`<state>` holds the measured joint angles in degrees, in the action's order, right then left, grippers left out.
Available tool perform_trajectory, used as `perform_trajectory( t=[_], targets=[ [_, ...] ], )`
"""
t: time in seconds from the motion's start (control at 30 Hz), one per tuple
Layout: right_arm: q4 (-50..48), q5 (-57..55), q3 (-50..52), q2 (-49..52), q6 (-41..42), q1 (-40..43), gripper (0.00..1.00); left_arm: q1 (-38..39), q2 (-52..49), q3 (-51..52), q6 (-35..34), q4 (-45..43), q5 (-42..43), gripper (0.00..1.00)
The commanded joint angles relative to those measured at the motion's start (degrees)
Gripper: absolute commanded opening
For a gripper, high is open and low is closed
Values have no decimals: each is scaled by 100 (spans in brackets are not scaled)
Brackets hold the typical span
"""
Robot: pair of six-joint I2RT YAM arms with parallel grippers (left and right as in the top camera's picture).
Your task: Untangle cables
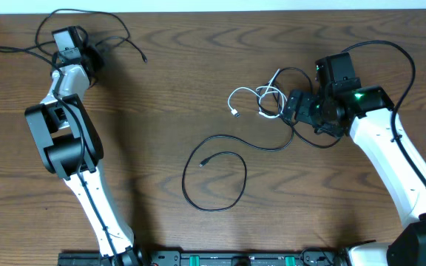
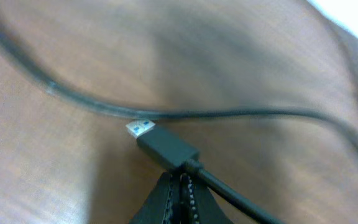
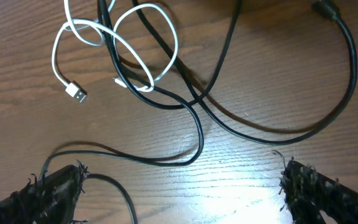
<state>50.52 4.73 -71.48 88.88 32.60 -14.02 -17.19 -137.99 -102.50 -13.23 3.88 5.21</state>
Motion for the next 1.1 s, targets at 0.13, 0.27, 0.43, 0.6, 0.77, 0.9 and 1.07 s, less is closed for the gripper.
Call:
perform_trajectory(
  t=[0.13, 0.27, 0.43, 0.6, 0.77, 0.9, 1.07],
  targets=[
    [170, -9, 15, 37, -11, -33, 99, 33, -59, -354, 114, -501, 1093, 8],
    [153, -7, 15, 37, -11, -33, 99, 61, -57, -413, 114, -146, 1403, 8],
    [157, -7, 15, 37, -13, -33, 99, 55, 44, -415, 614, 509, 1355, 13],
    [151, -7, 15, 37, -11, -33, 99, 59, 605, -413, 614, 809, 1344, 14],
    [125, -7, 15, 37, -11, -33, 99, 286, 1576, -413, 590, 1202, 1580, 17],
    [101, -7, 15, 37, -11, -33, 99, 575, 2024, -413, 592, 1436, 1620, 25],
    [103, -7, 15, 37, -13, -33, 99, 839, 1945, -400, 592, 1534, 1226, 31]
  ],
)
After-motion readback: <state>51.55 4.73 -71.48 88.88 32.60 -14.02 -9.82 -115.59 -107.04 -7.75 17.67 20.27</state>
